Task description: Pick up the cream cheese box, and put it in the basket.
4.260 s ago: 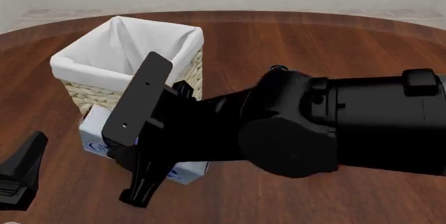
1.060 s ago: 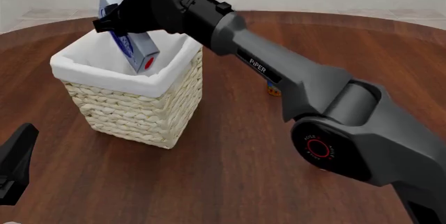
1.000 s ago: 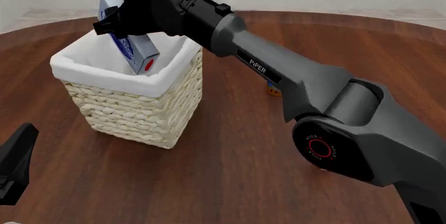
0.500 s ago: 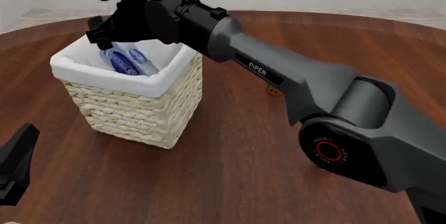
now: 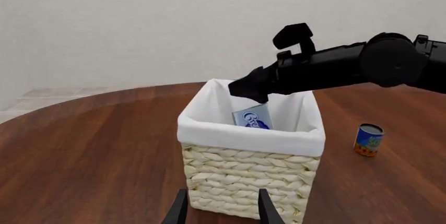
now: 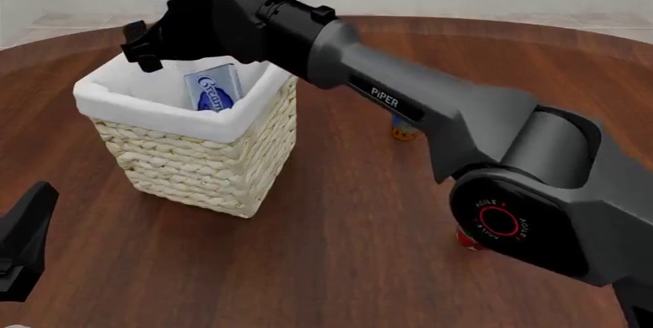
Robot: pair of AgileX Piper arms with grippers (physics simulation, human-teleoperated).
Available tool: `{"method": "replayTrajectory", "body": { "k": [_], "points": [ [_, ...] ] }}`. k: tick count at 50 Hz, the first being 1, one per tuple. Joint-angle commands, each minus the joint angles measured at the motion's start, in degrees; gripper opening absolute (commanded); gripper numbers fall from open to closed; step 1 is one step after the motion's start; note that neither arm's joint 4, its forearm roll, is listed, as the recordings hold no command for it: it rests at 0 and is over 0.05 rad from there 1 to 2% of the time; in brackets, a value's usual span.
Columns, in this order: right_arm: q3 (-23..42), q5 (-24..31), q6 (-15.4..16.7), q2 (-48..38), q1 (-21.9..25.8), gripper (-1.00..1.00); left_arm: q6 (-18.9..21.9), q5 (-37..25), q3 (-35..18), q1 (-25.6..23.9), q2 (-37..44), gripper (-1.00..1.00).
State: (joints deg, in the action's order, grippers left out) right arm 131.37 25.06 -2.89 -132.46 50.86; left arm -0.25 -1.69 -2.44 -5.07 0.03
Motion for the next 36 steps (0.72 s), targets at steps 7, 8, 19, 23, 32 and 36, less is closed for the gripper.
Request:
{"method": "replayTrajectory", "body": {
  "k": [7, 8, 19, 23, 32, 36],
  "points": [
    [-13.3, -5.9, 1.6, 10.0, 1.0, 1.0, 0.1, -0.3, -0.2, 0.0, 0.0, 1.0],
    [-14.5, -6.5, 1.5, 11.0, 1.0, 1.0, 0.1, -0.4, -0.3, 0.0, 0.0, 1.0],
    [-25.8, -10.3, 3.3, 21.5, 1.8, 1.0, 0.3, -0.4, -0.1, 0.0, 0.0, 1.0],
    [-29.4, -11.7, 3.5, 24.3, 2.3, 1.0, 0.3, -0.4, -0.1, 0.0, 0.0, 1.0],
    [-39.5, -15.5, 3.4, 31.5, 5.1, 1.0, 0.6, -0.3, 0.2, 0.2, 0.0, 1.0],
    [-43.3, -17.2, 2.7, 34.2, 5.3, 1.0, 0.8, -0.4, 0.2, 0.0, 0.0, 1.0]
  ]
}}
